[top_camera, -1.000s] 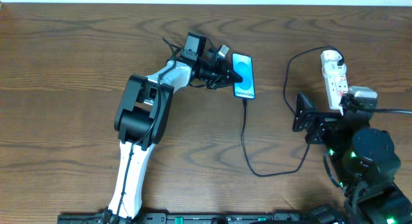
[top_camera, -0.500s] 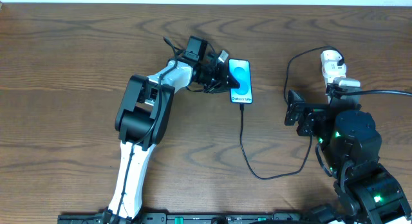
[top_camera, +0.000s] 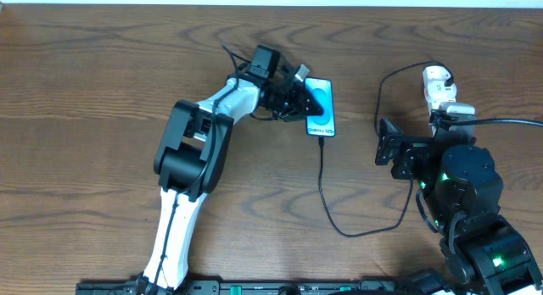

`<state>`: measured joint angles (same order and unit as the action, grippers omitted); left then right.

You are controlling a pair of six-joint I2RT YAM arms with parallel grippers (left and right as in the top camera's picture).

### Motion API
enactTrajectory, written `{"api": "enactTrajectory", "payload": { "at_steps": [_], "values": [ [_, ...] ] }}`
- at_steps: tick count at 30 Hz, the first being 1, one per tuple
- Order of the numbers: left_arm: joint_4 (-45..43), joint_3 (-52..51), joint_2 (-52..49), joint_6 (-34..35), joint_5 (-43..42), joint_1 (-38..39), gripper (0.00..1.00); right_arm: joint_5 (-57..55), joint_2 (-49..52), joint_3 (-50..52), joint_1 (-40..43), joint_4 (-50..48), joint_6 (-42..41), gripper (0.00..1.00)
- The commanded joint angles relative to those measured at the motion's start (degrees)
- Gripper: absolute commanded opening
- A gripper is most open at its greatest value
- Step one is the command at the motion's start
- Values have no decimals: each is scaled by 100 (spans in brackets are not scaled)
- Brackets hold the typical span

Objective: Plug charger to phone and switch on socket
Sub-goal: 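Lower the plugged-in phone flat onto the table with the left gripper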

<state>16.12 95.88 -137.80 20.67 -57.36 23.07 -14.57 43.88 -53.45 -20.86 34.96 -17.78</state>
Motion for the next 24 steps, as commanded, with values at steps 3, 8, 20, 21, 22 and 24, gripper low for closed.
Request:
{"api": "enactTrajectory", "payload": {
  "at_steps": [3, 8, 20, 21, 22, 24],
  "values": [
    [470, -7, -24, -240, 1462, 188, 38, 15, 2, -4, 31, 87, -66, 99],
    [953, -7, -24, -238, 1998, 175, 39, 44, 2, -4, 31, 85, -66, 99],
    [938, -7, -22, -413, 1827, 170, 58, 166, 376, -4, 31, 85, -260, 99],
    [935, -7, -22, -409, 1912, 170, 58, 166, 376, -4, 31, 83, -260, 99],
    [935, -7, -22, -411, 1971, 170, 59, 166, 376, -4, 31, 83, -260, 99],
    [935, -2, -11, -409, 2175, 160, 59, 210, 376, -4, 31, 85, -260, 99]
  ]
}}
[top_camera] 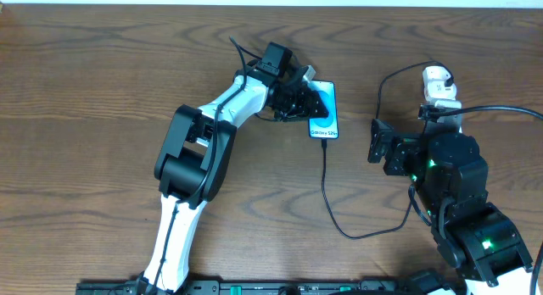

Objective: Plug charger to phone and switch on socket
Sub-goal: 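Lower the plugged-in phone flat onto the table with the left gripper, then open the left gripper, release the phone and retract the left arm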

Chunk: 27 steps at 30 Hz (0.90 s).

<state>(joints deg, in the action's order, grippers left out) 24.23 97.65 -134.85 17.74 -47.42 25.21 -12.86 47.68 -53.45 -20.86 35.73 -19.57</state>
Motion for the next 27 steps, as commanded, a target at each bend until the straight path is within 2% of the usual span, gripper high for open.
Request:
{"api": "enactTrajectory", "payload": {
  "at_steps": [1, 2, 3, 6, 9, 13, 14, 15, 16, 18, 19, 20, 23, 25, 27],
  "values": [
    [125, -177, -299, -118, 1217, -68, 60, 72, -4, -4, 31, 7, -81, 99],
    [122, -168, -282, -118, 1215, -98, 66, 199, -4, -4, 31, 7, -81, 99],
    [127, -151, -251, -118, 1215, -142, 68, 352, -2, -4, 31, 7, -81, 99],
    [127, -138, 31, -120, 1217, -380, 88, 656, -2, -4, 31, 9, -81, 99],
    [199, -138, 455, -129, 1272, -675, 89, 911, -2, -4, 31, 68, -81, 99],
    [761, -140, 1506, -319, 2181, -1250, 90, 1182, 35, -4, 31, 192, -81, 99],
    [946, -140, 1812, -319, 2527, -1401, 90, 1196, 74, -4, 31, 203, -81, 97],
    [1327, -140, 2507, -319, 3204, -1735, 90, 1193, 127, -4, 31, 190, -79, 77],
    [1434, -140, 2726, -317, 3327, -1851, 90, 1189, 184, -4, 31, 175, -79, 67],
    [1740, -140, 3762, -315, 3377, -2420, 91, 1062, 522, -4, 31, 28, -79, 19],
    [1790, -140, 3974, -315, 3377, -2544, 91, 942, 667, -4, 31, -20, -79, 5],
    [1939, -140, 4489, -317, 3375, -2844, 90, 664, 951, -4, 31, -66, -162, 1],
    [2614, -146, 5707, -538, 3357, -3467, 90, -70, 1902, -15, 109, -160, -1287, 1],
    [2981, -197, 6135, -813, 3126, -3560, 90, -50, 2236, -103, 343, 44, -1821, 1],
    [3329, -350, 6723, -1185, 2885, -3569, 90, -50, 2516, -343, 750, 426, -1982, 1]
  ]
}}
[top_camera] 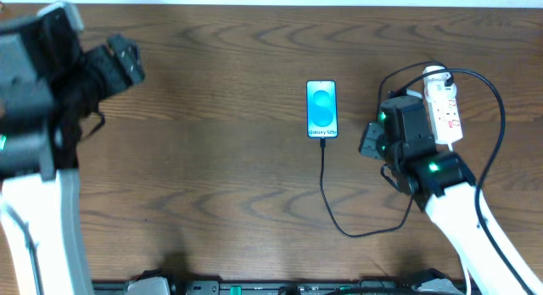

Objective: Plug charger to phone and switch on socket
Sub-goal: 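Open the left gripper, release the phone and retract the left arm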

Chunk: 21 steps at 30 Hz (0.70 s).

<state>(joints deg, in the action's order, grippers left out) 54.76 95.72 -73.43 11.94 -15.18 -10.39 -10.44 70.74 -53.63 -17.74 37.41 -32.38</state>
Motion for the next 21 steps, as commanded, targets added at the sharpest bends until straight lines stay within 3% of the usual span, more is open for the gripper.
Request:
{"api": "enactTrajectory", "payload": {
  "at_steps": [1, 5, 11, 14, 16, 21],
  "values": [
    [345, -256, 879, -688, -341, -9, 91, -293, 326, -503, 675, 487, -699, 1],
    [280, -863, 2072, -702, -258, -9, 90, -177, 754, -1327, 1808, 1346, -684, 1],
    [555, -1891, 3386, -702, 1060, -9, 90, 457, 1733, -2223, 3108, 1484, -483, 1],
    [1189, -1904, 3383, -702, 1226, -9, 90, 466, 2568, -2822, 3495, 1554, -483, 1],
    [2074, -1904, 3383, -702, 1224, -9, 91, 481, 3414, -3436, 3622, 1707, -483, 1],
    [3099, -1904, 3386, -702, 1224, -9, 90, 507, 4199, -4048, 3661, 1757, -487, 1]
  ]
}}
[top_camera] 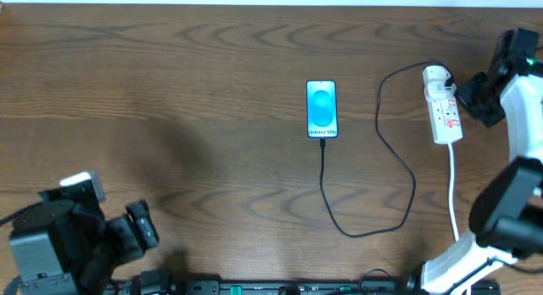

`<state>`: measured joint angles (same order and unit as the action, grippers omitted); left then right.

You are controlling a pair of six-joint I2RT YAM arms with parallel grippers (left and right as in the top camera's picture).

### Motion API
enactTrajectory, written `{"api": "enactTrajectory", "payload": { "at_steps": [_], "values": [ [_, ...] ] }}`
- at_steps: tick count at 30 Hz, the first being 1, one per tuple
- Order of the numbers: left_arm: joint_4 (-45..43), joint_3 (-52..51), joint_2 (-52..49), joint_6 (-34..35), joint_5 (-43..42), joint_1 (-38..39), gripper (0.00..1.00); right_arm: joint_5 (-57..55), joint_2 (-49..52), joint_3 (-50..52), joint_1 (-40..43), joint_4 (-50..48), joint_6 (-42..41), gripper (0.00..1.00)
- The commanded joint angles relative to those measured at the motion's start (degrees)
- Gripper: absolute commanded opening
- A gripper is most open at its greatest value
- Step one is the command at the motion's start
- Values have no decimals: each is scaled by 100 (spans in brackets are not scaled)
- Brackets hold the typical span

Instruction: Plug charger to phone and switch on socket

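Note:
The phone point(321, 108) lies flat mid-table with its blue screen lit. A black charger cable point(326, 186) is plugged into the phone's near end, loops across the table and runs up to the white socket strip point(442, 110) at the right. My right gripper point(475, 93) hovers just right of the strip and does not touch it. Its jaws are too dark to read. Far from the phone, my left gripper point(140, 230) sits at the bottom left corner, its jaws unclear. The strip's switch is too small to read.
A white power cord point(453, 189) runs from the socket strip toward the front edge. The right arm's base point(509, 206) fills the lower right corner. The left arm's body point(51, 253) fills the lower left.
My left arm was raised at the upper left and is now low at the bottom left. My right gripper was at the strip's left side and is now right of it. Phone and cable lie unchanged.
My left gripper was at the phone's left edge with the cable plugged in, while the right gripper stood below the socket strip. The phone then sat a little further right. Later the left arm was away and the right arm by the strip. Now both arms are drawn back.

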<state>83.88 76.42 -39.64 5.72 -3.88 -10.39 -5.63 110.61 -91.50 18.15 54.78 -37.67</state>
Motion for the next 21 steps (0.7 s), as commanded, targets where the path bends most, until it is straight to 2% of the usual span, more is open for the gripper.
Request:
{"api": "enactTrajectory", "payload": {
  "at_steps": [1, 6, 10, 21],
  "values": [
    [286, 26, 28, -76, 92, -9, 90, 24, 339, -304, 72, 7, 42, 1],
    [201, 26, 396, -76, 7, -9, 91, 28, 634, -306, 116, -186, 44, 1],
    [201, 26, 1071, -74, 7, -9, 90, 267, 673, -306, 149, -529, -7, 1],
    [203, 28, 1978, -76, 7, -9, 90, 802, 675, -306, 264, -743, -645, 1]
  ]
}}
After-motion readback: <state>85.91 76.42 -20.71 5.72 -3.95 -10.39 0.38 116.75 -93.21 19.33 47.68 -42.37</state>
